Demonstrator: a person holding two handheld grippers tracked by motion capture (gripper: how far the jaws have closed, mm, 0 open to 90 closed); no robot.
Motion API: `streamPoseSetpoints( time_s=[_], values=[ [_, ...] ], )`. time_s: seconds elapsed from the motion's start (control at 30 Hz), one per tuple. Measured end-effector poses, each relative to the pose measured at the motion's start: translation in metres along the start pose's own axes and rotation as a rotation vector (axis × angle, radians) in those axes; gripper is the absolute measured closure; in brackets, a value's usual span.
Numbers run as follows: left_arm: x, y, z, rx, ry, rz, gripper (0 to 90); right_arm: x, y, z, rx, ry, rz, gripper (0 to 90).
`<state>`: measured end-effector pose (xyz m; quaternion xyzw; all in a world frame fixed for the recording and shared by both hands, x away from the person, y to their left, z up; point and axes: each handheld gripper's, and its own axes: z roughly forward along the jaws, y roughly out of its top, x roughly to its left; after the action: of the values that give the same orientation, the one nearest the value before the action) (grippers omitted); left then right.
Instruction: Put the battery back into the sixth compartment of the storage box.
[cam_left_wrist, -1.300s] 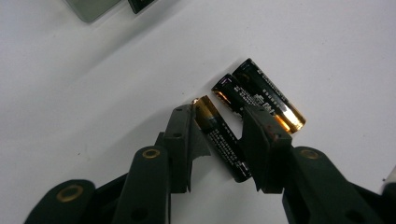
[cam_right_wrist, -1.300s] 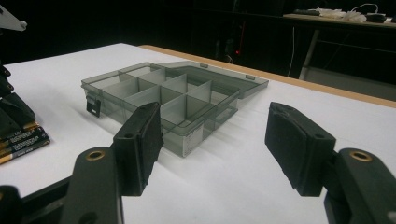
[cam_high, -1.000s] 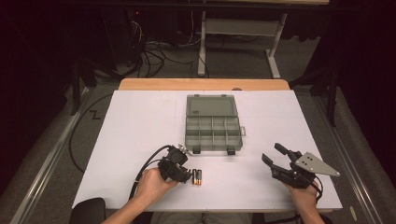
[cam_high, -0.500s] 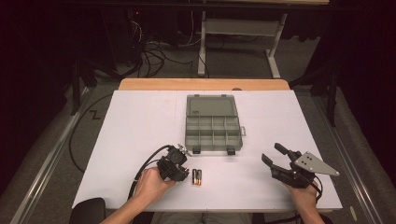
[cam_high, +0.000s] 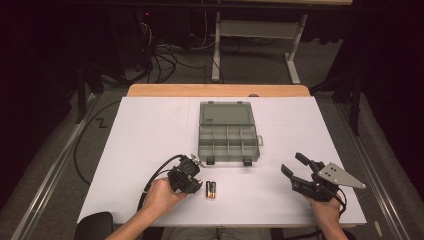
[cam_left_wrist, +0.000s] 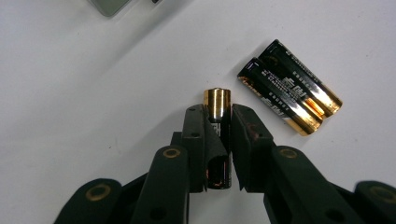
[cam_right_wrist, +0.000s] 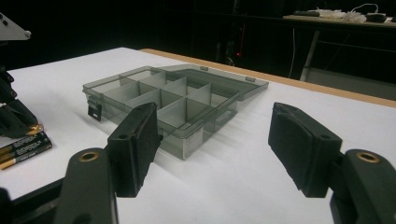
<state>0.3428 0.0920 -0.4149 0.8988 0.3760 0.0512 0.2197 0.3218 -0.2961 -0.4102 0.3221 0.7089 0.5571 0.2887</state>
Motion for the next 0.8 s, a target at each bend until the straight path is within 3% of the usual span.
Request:
streamPoseSetpoints(
  time_s=[0.13, 0.37, 0.8],
  values=[
    [0.0, -0.001, 0.0, -0.009, 0.0, 0.003, 75.3, 0.001, 0.0, 0.0, -0.001, -0.003, -0.004, 34.2],
    [0.005, -0.001, -0.002, -0.02, -0.014, -0.011, 75.7, -0.005, -0.001, -0.005, -0.014, -0.029, 0.043, 32.7],
    [0.009, 0.003, -0.011, -0.045, -0.034, -0.022, 75.7, -0.004, -0.002, -0.007, -0.017, -0.036, 0.041, 32.5]
  ],
)
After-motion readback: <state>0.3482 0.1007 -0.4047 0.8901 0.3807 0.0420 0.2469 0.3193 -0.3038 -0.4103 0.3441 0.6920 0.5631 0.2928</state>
